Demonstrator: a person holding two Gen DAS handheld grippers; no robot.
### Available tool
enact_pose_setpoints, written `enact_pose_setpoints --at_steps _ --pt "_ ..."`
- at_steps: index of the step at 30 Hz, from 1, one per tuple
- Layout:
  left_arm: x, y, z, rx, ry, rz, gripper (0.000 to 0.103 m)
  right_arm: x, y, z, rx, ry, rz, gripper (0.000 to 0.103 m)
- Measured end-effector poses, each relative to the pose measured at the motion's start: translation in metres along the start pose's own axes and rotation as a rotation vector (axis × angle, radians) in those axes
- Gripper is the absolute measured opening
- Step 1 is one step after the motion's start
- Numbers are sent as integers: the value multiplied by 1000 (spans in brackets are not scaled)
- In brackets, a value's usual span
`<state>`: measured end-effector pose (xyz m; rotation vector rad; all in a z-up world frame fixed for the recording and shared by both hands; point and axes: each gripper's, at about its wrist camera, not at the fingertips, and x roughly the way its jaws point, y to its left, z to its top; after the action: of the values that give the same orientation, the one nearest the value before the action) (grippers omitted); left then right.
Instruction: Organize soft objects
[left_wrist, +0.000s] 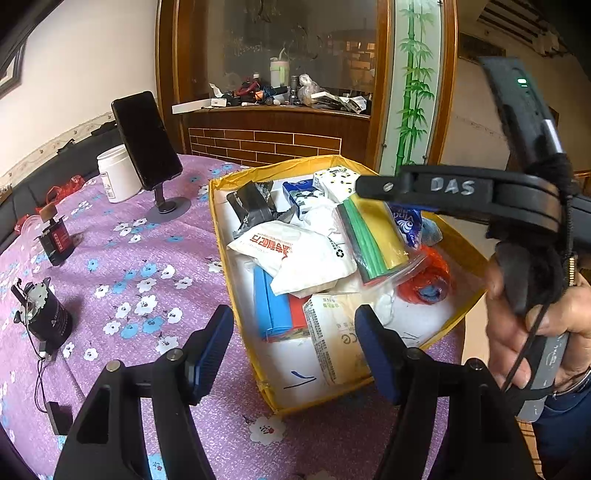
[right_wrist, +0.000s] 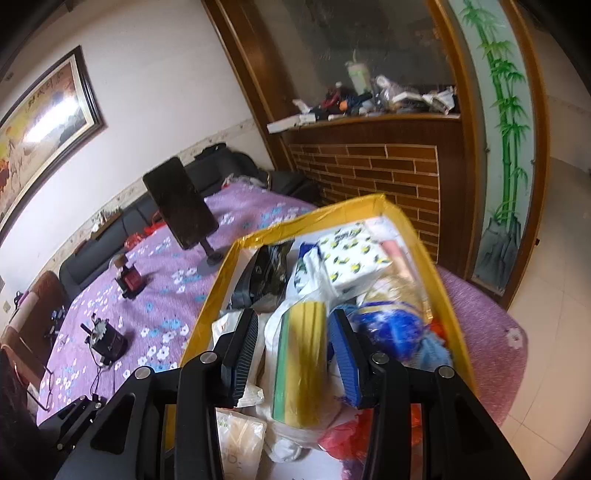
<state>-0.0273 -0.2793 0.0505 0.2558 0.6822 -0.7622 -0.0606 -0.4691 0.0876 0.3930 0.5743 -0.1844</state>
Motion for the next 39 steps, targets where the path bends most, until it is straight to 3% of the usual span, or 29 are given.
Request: enact_pose_setpoints --at_steps 6,11,17,26,32,39 --pt "-1 2 -1 -7 -3 5 67 -24 -2 -4 31 -11 59 42" --pt "-1 0 -1 1 -4 8 67 -18 8 -18 51 81 182 32" --pt "0 1 -1 -3 -5 5 68 18 -7 -27 101 178 100 23" --pt "-1 -1 -2 8 -6 5 68 32 -15 -21 82 170 68 23" --pt "-3 -3 -3 10 -12 9 68 6 -4 -27 41 98 57 26" --pt "-8 -6 -4 20 -43 27 76 -23 2 -32 13 31 -4 60"
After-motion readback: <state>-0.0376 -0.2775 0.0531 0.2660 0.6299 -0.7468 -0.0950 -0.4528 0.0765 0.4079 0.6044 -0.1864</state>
